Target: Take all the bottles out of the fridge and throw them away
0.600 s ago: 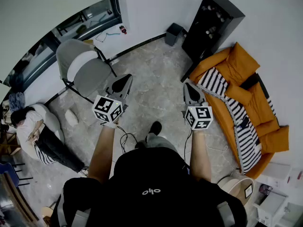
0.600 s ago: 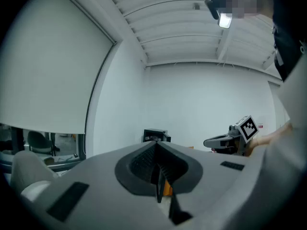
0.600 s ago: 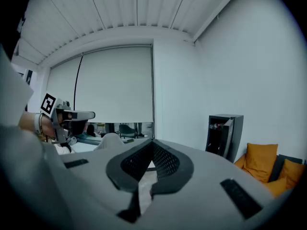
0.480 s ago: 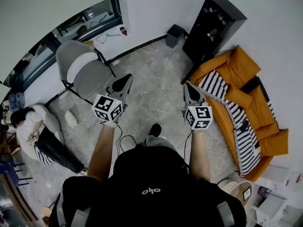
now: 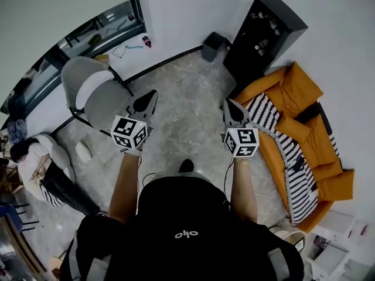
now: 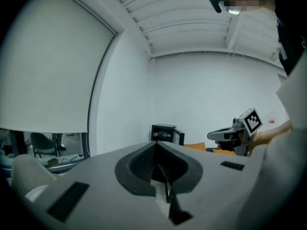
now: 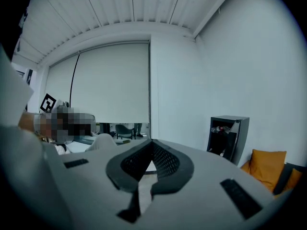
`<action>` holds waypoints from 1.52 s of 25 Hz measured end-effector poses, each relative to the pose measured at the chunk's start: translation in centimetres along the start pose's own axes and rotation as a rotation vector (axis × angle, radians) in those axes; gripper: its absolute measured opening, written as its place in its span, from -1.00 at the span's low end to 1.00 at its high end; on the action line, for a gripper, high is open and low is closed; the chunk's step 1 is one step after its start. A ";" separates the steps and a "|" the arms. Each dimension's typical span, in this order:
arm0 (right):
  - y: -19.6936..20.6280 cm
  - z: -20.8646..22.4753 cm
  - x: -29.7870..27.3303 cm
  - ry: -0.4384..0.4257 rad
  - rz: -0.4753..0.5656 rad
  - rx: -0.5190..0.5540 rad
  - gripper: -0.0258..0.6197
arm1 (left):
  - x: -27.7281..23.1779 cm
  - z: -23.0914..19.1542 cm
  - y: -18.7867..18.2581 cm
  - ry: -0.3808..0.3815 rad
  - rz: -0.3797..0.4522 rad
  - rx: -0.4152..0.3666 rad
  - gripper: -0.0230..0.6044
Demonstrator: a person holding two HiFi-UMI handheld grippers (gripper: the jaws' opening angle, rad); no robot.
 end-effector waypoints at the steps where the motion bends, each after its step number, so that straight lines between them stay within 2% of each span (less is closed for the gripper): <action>1: 0.0 0.7 -0.4 -0.003 -0.003 -0.003 -0.92 | -0.8 0.0 0.1 -0.007 -0.005 0.005 -0.93; 6: 0.1 3.2 -2.9 -0.001 -0.031 -0.002 -0.92 | -4.1 0.1 0.3 -0.019 -0.036 0.018 -0.93; 10: 0.3 4.8 -5.4 0.009 -0.035 -0.019 -0.92 | -7.3 -0.5 0.7 0.009 -0.057 0.006 -0.93; 15: -0.1 7.7 -10.0 0.035 -0.042 -0.029 -0.92 | -13.5 -3.2 1.2 0.044 -0.071 0.010 -0.93; 28: -4.3 16.1 -25.5 0.155 -0.084 -0.048 -0.92 | -33.9 -13.0 -1.3 0.239 -0.072 -0.002 -0.93; 38: -6.2 20.5 -34.7 0.241 -0.110 -0.060 -0.92 | -44.0 -18.8 -1.9 0.345 -0.086 0.008 -0.93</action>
Point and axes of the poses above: the fingertips, and each gripper's own axes: x backward along the fingers, z to its right, y out of its underside, the point moved 8 cm from there along x, backward along the fingers, and after that the axes turned 8 degrees about -y, right-handed, at the moved point
